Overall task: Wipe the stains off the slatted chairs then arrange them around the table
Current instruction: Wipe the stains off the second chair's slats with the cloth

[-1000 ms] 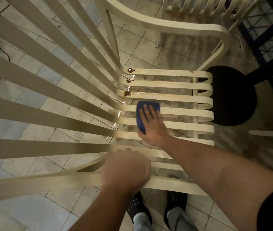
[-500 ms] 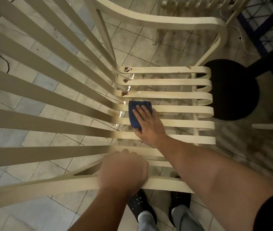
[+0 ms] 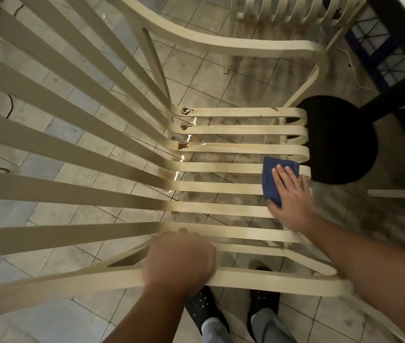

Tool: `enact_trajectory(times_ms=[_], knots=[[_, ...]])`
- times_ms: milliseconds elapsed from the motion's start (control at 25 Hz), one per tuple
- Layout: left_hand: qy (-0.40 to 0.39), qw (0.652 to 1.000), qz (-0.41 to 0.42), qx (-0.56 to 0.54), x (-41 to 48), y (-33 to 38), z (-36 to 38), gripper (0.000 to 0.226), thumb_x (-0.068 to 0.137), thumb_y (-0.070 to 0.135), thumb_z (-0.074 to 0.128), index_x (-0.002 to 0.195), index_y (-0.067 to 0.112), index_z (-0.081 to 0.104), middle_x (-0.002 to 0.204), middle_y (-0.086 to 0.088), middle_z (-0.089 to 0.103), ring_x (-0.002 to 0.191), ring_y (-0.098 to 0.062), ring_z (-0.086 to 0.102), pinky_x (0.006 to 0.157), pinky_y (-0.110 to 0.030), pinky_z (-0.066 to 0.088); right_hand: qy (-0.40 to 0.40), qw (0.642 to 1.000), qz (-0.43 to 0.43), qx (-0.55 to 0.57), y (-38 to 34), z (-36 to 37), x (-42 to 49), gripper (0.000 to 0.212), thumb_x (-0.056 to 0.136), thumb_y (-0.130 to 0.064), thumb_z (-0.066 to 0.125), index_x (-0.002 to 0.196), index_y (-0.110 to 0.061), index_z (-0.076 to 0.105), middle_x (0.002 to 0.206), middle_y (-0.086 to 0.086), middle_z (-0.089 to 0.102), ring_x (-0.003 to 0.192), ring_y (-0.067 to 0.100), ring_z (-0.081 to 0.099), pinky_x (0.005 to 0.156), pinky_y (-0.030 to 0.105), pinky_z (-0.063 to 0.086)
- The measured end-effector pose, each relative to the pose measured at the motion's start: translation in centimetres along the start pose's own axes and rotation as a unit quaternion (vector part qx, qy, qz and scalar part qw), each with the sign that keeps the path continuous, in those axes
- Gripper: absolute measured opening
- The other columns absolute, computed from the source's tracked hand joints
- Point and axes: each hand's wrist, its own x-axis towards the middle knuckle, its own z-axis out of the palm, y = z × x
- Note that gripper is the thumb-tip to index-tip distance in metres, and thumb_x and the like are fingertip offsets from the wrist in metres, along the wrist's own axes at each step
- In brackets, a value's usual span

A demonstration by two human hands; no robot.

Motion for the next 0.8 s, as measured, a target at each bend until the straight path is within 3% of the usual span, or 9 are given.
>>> enact_trajectory(times_ms=[240,400,480,640,800], knots=[[0.000,1.000,0.003,-0.002,0.0,-0.1,0.0,0.058,0.102,0.050,0.022,0.092,0.019,0.070,0.087,0.002,0.064,0.071,-0.016,0.061,0.073,-0.032,0.056,0.012,0.998,0.047,-0.029,-4.7,-0.1,1.2,0.083,0.103,-0.065,0.008,0.162,-0.008,0.008,0.171,0.009,0.007,0.158,0.029,-0.002,0.124,0.061,-0.001],[0.010,1.000,0.005,-0.009,0.0,-0.2,-0.3,0.054,0.101,0.049,0.024,0.092,0.020,0.069,0.091,0.000,0.065,0.074,-0.018,0.061,0.071,-0.031,0.053,-0.024,0.999,0.017,-0.033,-7.3,0.1,2.7,0.077,0.102,-0.064,0.001,0.161,-0.015,-0.007,0.170,0.005,-0.013,0.156,0.026,-0.017,0.116,0.070,-0.010],[0.008,1.000,0.002,-0.004,0.1,-0.1,-0.3,0.053,0.101,0.048,0.025,0.091,0.019,0.069,0.090,-0.001,0.066,0.075,-0.019,0.062,0.071,-0.032,0.053,-0.030,0.999,-0.015,-0.035,-9.2,0.3,3.6,0.076,0.103,-0.062,0.004,0.161,-0.014,-0.007,0.169,0.005,-0.015,0.155,0.027,-0.018,0.117,0.069,-0.010],[0.014,1.000,0.004,-0.004,0.1,-0.1,-0.3,0.052,0.099,0.047,0.026,0.087,0.019,0.068,0.090,-0.003,0.067,0.076,-0.022,0.063,0.067,-0.033,0.048,-0.032,0.996,-0.077,-0.026,-14.3,0.3,5.6,0.074,0.103,-0.054,0.012,0.162,-0.009,0.009,0.170,0.011,0.000,0.157,0.032,-0.005,0.124,0.061,0.002],[0.015,1.000,0.006,0.002,0.0,-0.1,-0.5,0.051,0.099,0.046,0.026,0.085,0.019,0.067,0.089,-0.003,0.067,0.073,-0.022,0.059,0.065,-0.034,0.043,-0.075,0.983,-0.170,0.005,-20.7,-0.2,7.7,0.070,0.107,-0.052,0.014,0.162,-0.011,-0.004,0.171,0.006,-0.010,0.156,0.026,-0.015,0.125,0.055,-0.008]])
